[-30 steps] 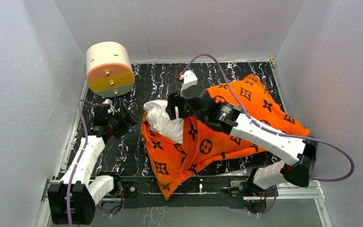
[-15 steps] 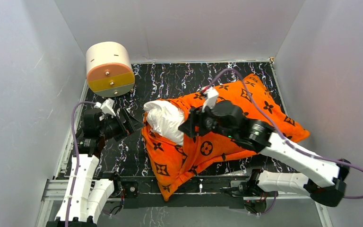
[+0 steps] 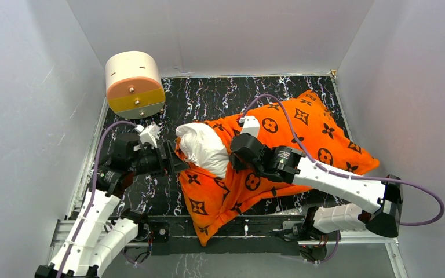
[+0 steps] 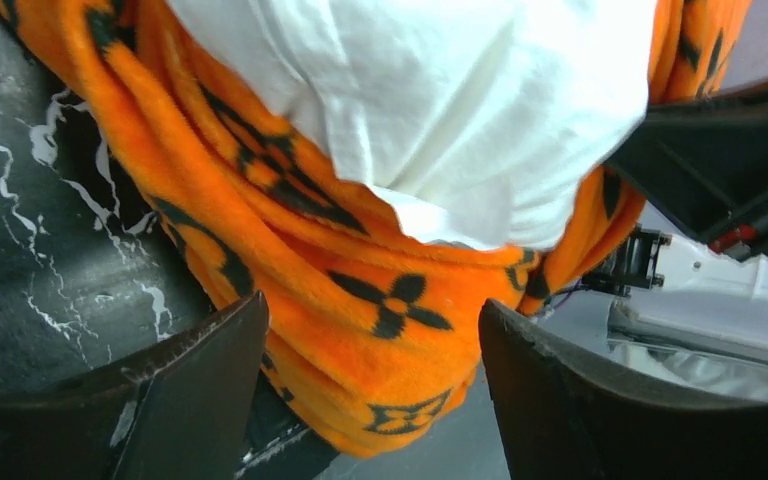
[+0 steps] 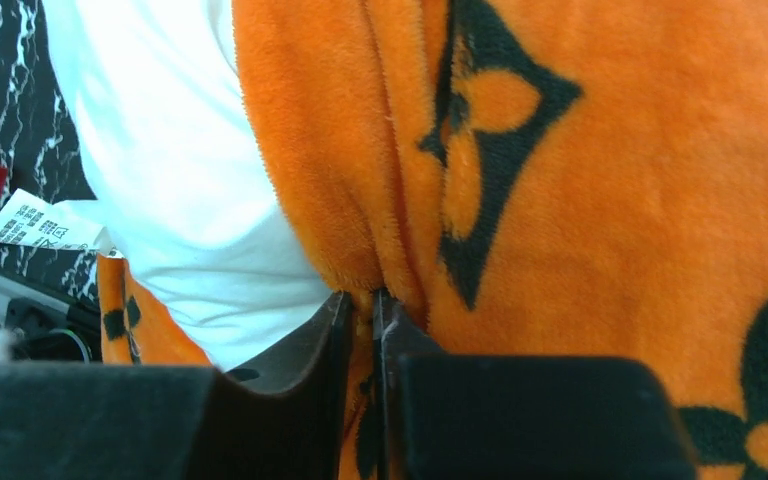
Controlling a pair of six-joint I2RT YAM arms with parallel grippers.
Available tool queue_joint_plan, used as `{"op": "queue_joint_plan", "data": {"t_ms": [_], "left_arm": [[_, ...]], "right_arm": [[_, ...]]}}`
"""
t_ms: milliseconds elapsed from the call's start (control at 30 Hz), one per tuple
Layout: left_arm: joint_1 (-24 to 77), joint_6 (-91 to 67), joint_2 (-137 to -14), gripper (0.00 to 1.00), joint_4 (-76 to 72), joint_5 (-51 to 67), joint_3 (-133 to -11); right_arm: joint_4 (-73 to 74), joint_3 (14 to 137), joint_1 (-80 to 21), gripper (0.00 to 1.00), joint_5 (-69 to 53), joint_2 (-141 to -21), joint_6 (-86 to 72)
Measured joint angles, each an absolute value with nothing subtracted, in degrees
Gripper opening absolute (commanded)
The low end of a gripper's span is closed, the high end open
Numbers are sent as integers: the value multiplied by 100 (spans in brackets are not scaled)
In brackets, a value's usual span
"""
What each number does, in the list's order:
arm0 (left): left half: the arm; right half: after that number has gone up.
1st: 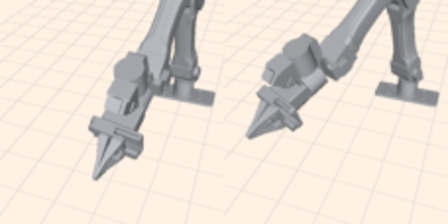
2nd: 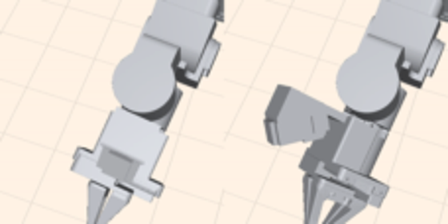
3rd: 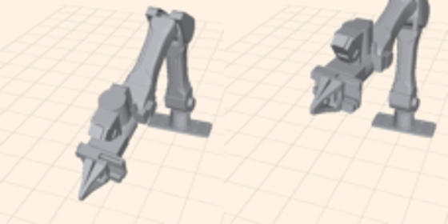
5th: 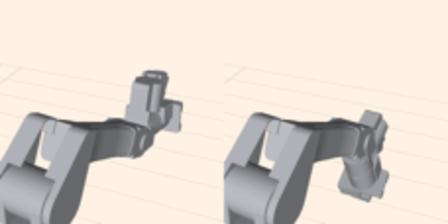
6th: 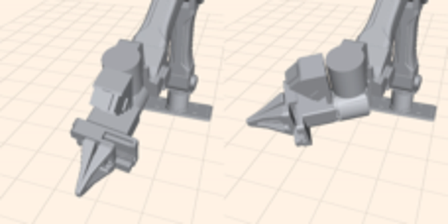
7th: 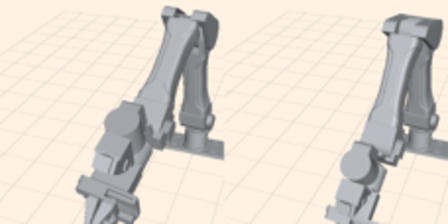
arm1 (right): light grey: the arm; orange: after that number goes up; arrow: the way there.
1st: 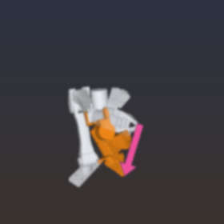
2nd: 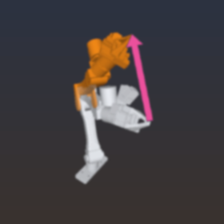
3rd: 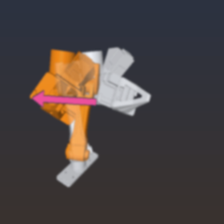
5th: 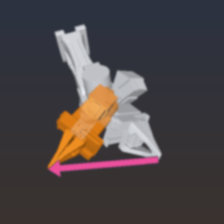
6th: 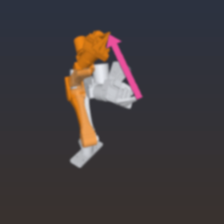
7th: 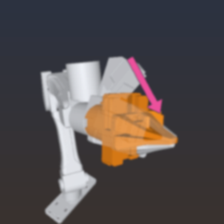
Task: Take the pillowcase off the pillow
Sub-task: Remove the pillow from the pillowcase.
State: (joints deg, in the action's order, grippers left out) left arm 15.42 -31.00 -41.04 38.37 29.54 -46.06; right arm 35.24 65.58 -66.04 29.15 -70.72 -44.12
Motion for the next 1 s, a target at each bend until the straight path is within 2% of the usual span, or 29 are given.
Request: {"op": "queue_joint_plan", "data": {"t_ms": [167,533,633,733,767,800,833,867,933,967,1000], "left_arm": [[2456,-3441,-4254,70,3848,2346,-4753],[3089,-4392,-4543,70,3651,1236,-4790],[3660,-4578,-4851,71,3463,915,-4788],[4268,-4716,-5207,67,3260,545,-4788],[4410,-4722,-5319,61,3214,412,-4788],[4519,-4740,-5441,47,3170,255,-4788],[4591,-4748,-5559,40,3133,102,-4788],[4624,-4779,-5636,27,3111,5,-4788],[4668,-4790,-5787,8,3070,-191,-4786],[4678,-4814,-5835,0,3037,-276,-4781],[4696,-4821,-5854,0,3006,-351,-4768]], "right_arm": [[3114,6287,-6602,18,3052,-6960,-4442],[2797,6090,-6602,10,3068,-6785,-4394],[2738,6064,-6602,10,3070,-6785,-4366],[2685,6018,-6602,10,3076,-6788,-4351],[2683,6012,-6602,11,3085,-6788,-4351],[2683,6007,-6604,17,3096,-6788,-4355],[2674,5996,-6604,26,3107,-6788,-4359],[2639,5964,-6604,35,3127,-6783,-4370],[2620,5922,-6604,51,3133,-6779,-4414],[2620,5922,-6604,56,3131,-6779,-4442],[2622,5927,-6608,60,3109,-6759,-4453]]}}
